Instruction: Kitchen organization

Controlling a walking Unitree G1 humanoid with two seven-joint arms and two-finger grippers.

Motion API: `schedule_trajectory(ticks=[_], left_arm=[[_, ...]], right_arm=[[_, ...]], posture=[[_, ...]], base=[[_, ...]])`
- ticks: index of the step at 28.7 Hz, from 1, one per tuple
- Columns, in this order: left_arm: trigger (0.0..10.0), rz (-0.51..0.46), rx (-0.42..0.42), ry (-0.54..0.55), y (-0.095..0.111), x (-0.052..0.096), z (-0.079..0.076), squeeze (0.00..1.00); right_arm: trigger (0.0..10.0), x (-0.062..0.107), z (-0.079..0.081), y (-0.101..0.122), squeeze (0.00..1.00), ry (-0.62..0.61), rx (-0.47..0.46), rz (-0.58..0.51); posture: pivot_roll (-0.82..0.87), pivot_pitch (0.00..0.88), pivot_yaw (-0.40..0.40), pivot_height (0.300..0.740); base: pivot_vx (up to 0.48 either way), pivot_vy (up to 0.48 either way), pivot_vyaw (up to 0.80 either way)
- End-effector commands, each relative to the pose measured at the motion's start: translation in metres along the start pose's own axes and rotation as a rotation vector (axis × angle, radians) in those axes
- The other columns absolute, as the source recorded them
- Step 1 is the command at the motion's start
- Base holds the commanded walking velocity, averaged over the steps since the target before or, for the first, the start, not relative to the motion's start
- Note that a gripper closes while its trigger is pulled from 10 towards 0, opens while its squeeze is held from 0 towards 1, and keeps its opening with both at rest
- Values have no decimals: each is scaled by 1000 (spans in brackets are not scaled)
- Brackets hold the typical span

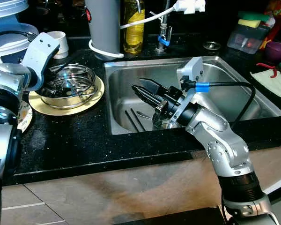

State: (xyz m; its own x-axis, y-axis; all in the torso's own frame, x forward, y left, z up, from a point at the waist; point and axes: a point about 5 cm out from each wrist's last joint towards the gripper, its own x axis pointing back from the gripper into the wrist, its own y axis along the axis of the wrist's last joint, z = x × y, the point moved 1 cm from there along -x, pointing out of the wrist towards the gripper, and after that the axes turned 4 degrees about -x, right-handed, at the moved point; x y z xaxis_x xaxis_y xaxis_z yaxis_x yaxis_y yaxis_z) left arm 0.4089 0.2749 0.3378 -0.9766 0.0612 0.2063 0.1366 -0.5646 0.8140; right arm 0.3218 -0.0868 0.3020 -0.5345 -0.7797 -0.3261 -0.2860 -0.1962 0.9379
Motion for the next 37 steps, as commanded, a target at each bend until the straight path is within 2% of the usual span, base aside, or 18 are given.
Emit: schedule_trajectory(ticks=[1, 7, 8, 12, 17, 18, 19, 21, 23, 25, 26, 27, 28, 29, 30, 33, 34, 37], left_arm=[[0, 18, -1, 4, -6, 3, 5, 0], [0, -20, -22, 13, 7, 5, 8, 0], [0, -76, -23, 7, 24, 7, 9, 0], [0, -200, 25, -43, 55, 11, 7, 0], [0, -380, 68, -180, 102, 24, 0, 0], [0, -380, 68, -180, 102, 24, 0, 0], [0, -478, 136, -273, 122, 31, -5, 0], [0, -517, 166, -314, 130, 35, -8, 0], [0, -621, 282, -465, 147, 43, -20, 0], [0, -642, 306, -500, 149, 44, -24, 0], [0, -652, 247, -499, 141, 39, -39, 0], [0, -652, 247, -499, 141, 39, -39, 0], [0, -672, 219, -526, 136, 38, -56, 0], [0, -679, 253, -574, 136, 40, -67, 0], [0, -679, 253, -574, 136, 40, -67, 0], [0, -678, 333, -661, 137, 46, -88, 0], [0, -666, 372, -692, 134, 49, -102, 0], [0, -657, 431, -724, 129, 55, -117, 0]], right_arm=[[10000, 0, 0, 4, 0, -3, 7, -9], [10000, 1, -2, 5, 0, -8, 6, -13], [10000, 2, -3, 6, 0, -13, 5, -17], [10000, 2, -5, 7, 0, -21, 2, -23], [10000, 2, -7, 11, 0, -39, -24, -56], [10000, 2, -7, 11, 0, -39, -24, -56], [10000, 2, -8, 14, 0, -49, -41, -77], [10000, 3, -8, 14, 0, -53, -47, -85], [10000, 4, -12, 19, 0, -92, -75, -136], [10000, 4, -15, 22, 0, -118, -88, -164], [10000, 6, -25, 28, 0, -195, -99, -209], [10000, 6, -25, 28, 0, -195, -99, -209], [10000, 8, -30, 31, 0, -232, -107, -235], [10000, 9, -30, 32, 0, -239, -113, -246], [10000, 9, -30, 32, 0, -239, -113, -246], [10000, 11, -31, 34, 27, -257, -128, -271], [10000, 13, -32, 34, 961, -272, -148, -289], [10000, 15, -31, 33, 1000, -290, -176, -306]], posture=[[-48, 159, -6, 740], [-50, 162, -3, 740], [-50, 163, -4, 740], [-49, 166, -5, 740], [-45, 168, -3, 740], [-45, 168, -3, 740], [-38, 168, 2, 740], [-36, 168, 4, 740], [-32, 168, 6, 740], [-34, 165, 8, 740], [-40, 168, 8, 740], [-40, 168, 8, 740], [-40, 168, 6, 740], [-39, 171, 6, 740], [-39, 171, 6, 740], [-39, 173, 3, 740], [-37, 174, 9, 740], [-37, 178, 2, 740]], base=[[0, 0, 0], [0, 0, 0], [0, 0, 0], [0, 0, 0], [0, 0, 0], [0, 0, 0], [0, 0, 0], [0, 0, 0], [0, 0, 0], [0, 0, 0], [0, 0, 0], [0, 0, 0], [0, 0, 0], [0, 0, 0], [0, 0, 0], [0, 0, 0], [0, 0, 0], [0, 0, 0]])
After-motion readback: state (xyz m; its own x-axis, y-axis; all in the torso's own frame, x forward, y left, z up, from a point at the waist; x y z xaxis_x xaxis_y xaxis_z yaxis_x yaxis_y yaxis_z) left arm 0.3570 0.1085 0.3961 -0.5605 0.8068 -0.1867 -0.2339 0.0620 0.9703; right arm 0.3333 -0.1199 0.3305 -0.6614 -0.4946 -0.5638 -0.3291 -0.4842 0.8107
